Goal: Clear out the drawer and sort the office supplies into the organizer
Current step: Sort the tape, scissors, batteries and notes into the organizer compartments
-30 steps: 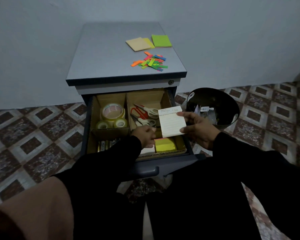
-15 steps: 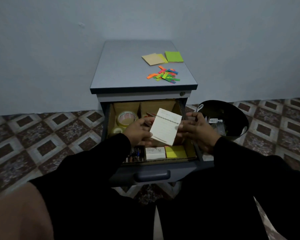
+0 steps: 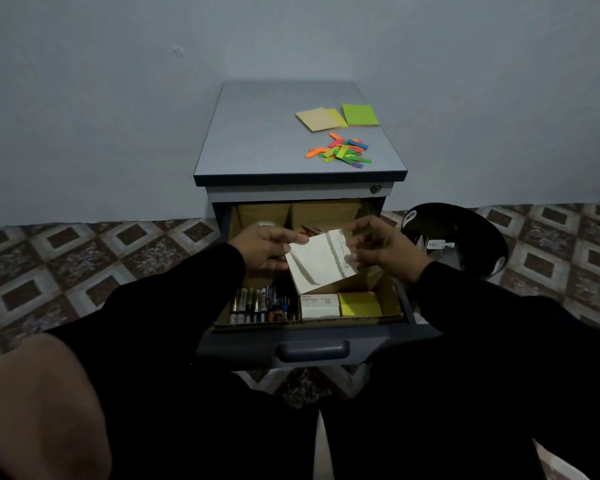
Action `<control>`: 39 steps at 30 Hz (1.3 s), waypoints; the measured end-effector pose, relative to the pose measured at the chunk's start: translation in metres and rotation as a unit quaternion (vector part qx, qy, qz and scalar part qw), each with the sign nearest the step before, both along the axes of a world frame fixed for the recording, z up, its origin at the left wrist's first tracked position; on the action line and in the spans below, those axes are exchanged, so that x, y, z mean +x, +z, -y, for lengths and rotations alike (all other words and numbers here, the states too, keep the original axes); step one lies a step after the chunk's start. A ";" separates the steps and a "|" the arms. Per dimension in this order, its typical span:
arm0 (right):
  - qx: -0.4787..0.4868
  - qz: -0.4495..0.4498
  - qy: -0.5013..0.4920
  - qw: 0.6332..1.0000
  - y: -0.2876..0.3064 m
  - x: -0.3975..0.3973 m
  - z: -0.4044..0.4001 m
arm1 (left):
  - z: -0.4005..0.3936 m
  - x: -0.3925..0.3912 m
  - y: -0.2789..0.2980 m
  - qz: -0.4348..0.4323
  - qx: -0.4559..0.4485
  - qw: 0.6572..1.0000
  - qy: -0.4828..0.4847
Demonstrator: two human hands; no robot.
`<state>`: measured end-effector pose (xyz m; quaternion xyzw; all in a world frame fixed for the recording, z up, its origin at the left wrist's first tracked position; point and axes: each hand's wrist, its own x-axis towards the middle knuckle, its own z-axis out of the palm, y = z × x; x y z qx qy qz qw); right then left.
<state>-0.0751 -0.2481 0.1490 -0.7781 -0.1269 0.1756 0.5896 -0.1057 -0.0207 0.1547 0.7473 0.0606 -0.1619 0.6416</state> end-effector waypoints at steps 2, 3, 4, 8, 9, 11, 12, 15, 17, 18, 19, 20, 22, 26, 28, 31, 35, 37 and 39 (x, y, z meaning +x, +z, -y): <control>-0.022 0.021 -0.002 1.000 -0.005 0.001 0.000 | 0.001 0.001 -0.002 -0.002 -0.003 1.000 0.000; -0.028 0.025 0.000 0.999 -0.007 0.002 0.001 | 0.001 0.002 -0.003 -0.004 0.000 1.000 -0.003; -0.028 0.024 0.002 0.999 -0.008 0.002 0.002 | 0.001 0.003 -0.003 -0.005 0.001 1.000 -0.005; -0.011 0.008 0.021 1.000 -0.012 0.004 0.006 | 0.003 0.006 -0.003 0.000 0.010 1.000 0.005; -0.006 0.005 0.027 1.000 -0.014 0.005 0.006 | 0.004 0.006 -0.004 0.003 0.013 1.000 0.010; 0.008 -0.008 0.034 0.999 -0.017 0.006 0.009 | 0.005 0.006 -0.007 0.007 0.004 1.000 0.029; 0.016 -0.017 0.031 0.999 -0.019 0.006 0.011 | 0.006 0.006 -0.010 0.010 -0.003 0.999 0.044; 0.030 -0.032 0.006 0.999 -0.027 0.004 0.017 | 0.009 0.003 -0.028 0.058 0.067 0.993 0.078; 0.027 -0.042 -0.008 0.999 -0.034 0.004 0.022 | 0.008 -0.002 -0.044 0.109 0.159 0.979 0.068; 0.022 -0.047 -0.012 0.999 -0.038 0.004 0.024 | 0.007 -0.005 -0.052 0.125 0.214 0.968 0.042; 0.013 -0.049 -0.016 0.999 -0.042 0.004 0.026 | 0.006 -0.008 -0.059 0.137 0.275 0.952 0.003; 0.005 -0.050 -0.018 0.999 -0.046 0.004 0.028 | 0.005 -0.011 -0.066 0.146 0.339 0.928 -0.042; -0.006 -0.058 -0.021 0.998 -0.053 0.004 0.029 | 0.005 -0.014 -0.079 0.158 0.447 0.874 -0.110; -0.014 -0.071 -0.021 0.997 -0.063 0.003 0.028 | 0.008 -0.018 -0.096 0.130 0.526 0.828 -0.147; -0.020 -0.075 -0.019 0.997 -0.069 0.001 0.027 | 0.008 -0.019 -0.098 0.117 0.525 0.830 -0.148; -0.029 -0.084 -0.004 0.996 -0.078 -0.001 0.025 | 0.006 -0.020 -0.099 0.115 0.520 0.833 -0.151; -0.027 -0.099 0.014 0.995 -0.085 0.000 0.016 | 0.006 -0.021 -0.099 0.116 0.506 0.843 -0.140; -0.038 -0.098 0.008 0.994 -0.088 0.001 0.010 | 0.006 -0.021 -0.100 0.120 0.503 0.845 -0.134; -0.064 -0.087 -0.004 0.994 -0.092 0.002 0.007 | 0.006 -0.022 -0.102 0.128 0.499 0.847 -0.132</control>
